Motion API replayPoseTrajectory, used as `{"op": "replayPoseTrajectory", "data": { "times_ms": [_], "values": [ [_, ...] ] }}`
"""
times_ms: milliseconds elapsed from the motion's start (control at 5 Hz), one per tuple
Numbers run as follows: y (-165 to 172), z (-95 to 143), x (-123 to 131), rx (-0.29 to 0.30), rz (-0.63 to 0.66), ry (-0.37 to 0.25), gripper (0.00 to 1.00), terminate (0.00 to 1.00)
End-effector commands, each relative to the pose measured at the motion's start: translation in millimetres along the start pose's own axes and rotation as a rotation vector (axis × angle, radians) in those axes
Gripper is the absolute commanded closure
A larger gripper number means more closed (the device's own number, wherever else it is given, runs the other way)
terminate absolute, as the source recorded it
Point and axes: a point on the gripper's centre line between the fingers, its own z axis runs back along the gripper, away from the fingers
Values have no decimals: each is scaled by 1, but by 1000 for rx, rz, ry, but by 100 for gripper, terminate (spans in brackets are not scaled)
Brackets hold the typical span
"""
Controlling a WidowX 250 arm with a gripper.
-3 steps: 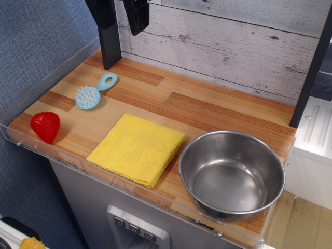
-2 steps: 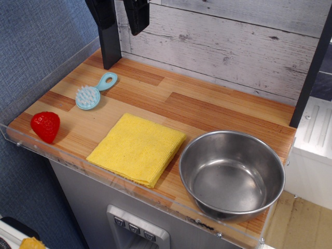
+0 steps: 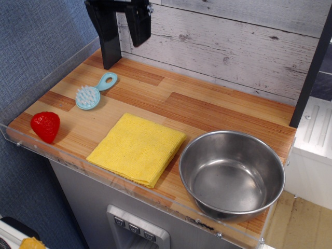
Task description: Place the yellow towel near the filter
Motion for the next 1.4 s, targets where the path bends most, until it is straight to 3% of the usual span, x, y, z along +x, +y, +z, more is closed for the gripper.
{"op": "replayPoseTrajectory", "data": {
  "times_ms": [0, 400, 1200],
  "values": [
    [-9, 7, -6, 3, -53, -21, 0, 0],
    [-8, -12, -27, 22, -46, -4, 0, 0],
    [-22, -41, -63, 90, 17, 107, 0, 0]
  ]
}}
